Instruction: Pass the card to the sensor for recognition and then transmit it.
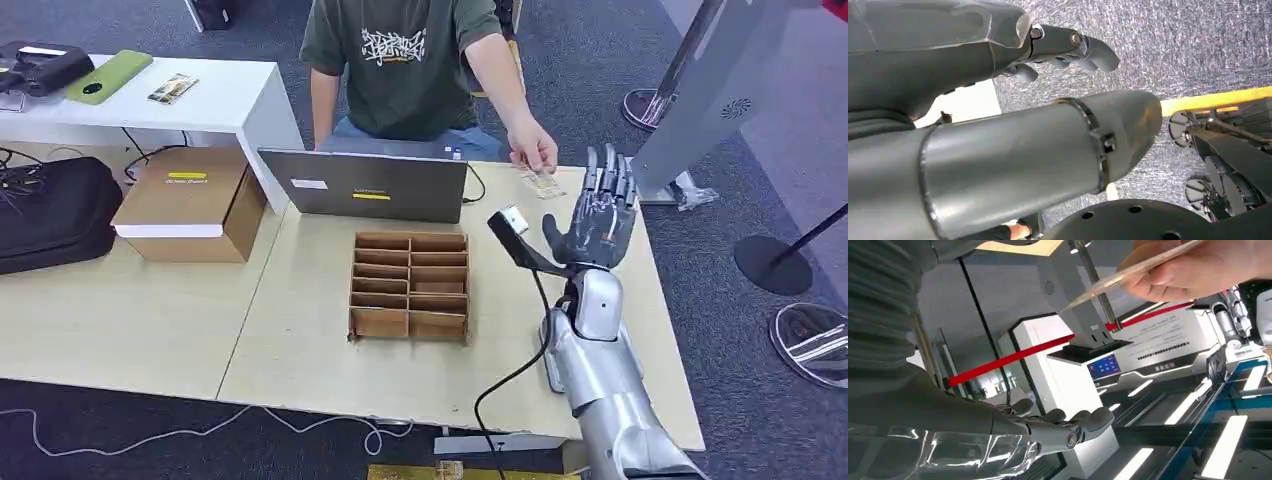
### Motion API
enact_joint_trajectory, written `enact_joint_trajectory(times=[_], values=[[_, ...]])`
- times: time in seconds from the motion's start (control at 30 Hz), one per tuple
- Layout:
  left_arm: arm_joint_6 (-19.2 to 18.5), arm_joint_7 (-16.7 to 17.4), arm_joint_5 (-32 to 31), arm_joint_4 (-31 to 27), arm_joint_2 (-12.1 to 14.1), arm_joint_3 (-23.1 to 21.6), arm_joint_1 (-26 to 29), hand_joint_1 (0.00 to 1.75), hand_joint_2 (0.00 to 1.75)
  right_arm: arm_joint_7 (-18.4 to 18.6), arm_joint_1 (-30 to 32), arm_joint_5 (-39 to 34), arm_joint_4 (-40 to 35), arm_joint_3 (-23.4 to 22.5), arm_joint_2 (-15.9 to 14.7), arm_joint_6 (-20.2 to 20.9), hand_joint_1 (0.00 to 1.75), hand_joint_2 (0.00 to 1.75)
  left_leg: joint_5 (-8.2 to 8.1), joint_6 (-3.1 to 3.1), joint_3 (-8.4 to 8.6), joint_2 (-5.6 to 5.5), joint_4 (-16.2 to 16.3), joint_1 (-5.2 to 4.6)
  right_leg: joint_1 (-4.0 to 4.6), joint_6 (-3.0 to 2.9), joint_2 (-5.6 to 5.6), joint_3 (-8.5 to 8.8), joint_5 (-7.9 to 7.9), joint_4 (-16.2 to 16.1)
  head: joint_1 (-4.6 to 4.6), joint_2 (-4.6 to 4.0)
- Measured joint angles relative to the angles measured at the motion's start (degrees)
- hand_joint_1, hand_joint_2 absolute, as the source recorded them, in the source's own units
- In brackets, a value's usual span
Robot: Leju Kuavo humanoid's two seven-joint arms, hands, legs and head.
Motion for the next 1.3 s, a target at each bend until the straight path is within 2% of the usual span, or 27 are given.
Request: enact_joint_trajectory(times=[0.23,0.7,0.73,0.77,0.8,0.83,1.3], values=[[-0.02,-0.09,1.2,0.0,-0.02,-0.06,-0.01,0.0,0.0,-0.94,-3.69,1.51,6.73,1.07,0.02,-0.28,0.0,1.75,0.0,0.0,-0.01,-0.01,0.0,0.0,0.0,0.0,-0.01,0.0,0.0,0.0,0.0,0.0],[-0.26,-0.44,3.1,0.0,-0.09,-0.07,0.12,0.0,0.0,-2.43,-4.94,-0.46,7.95,2.4,0.42,-0.3,0.0,1.75,0.0,0.0,-0.01,-0.02,0.0,0.0,0.0,0.0,-0.02,0.0,0.0,0.0,0.0,0.0],[-0.26,-0.46,3.26,0.0,-0.11,-0.07,0.12,0.0,0.0,-2.54,-4.94,-0.55,7.95,2.4,0.44,-0.3,0.17,1.75,0.0,0.0,-0.01,-0.02,0.0,0.0,0.0,0.0,-0.02,0.01,0.0,0.0,0.0,0.0],[-0.2,-0.46,3.41,0.0,-0.11,-0.07,0.12,0.0,0.0,-2.67,-4.94,-0.61,7.95,2.4,0.44,-0.3,0.17,1.75,0.0,0.0,-0.01,-0.02,0.0,0.0,0.0,0.0,-0.02,0.01,0.0,0.0,0.0,0.0],[-0.17,-0.46,3.43,0.0,-0.11,-0.06,0.12,0.0,0.0,-2.78,-4.93,-0.76,7.93,2.4,0.46,-0.3,1.1,1.75,0.0,0.0,-0.01,-0.02,0.0,0.0,0.0,0.0,-0.02,0.0,0.0,0.0,0.0,0.0],[-0.15,-0.48,3.52,0.0,-0.11,-0.06,0.13,0.0,0.0,-2.84,-4.93,-1.12,7.93,2.4,0.46,-0.3,1.75,1.75,0.0,0.0,-0.01,-0.02,0.0,0.0,0.0,0.0,-0.02,0.01,0.0,0.0,0.0,0.0],[-0.07,-0.98,4.41,0.0,-0.37,-0.26,0.21,0.0,0.0,-3.08,-4.91,-2.34,7.86,2.4,0.48,-0.3,1.75,1.75,0.0,0.0,-0.01,-0.02,0.0,0.0,0.0,0.0,-0.02,0.0,0.0,0.0,0.0,0.0]])
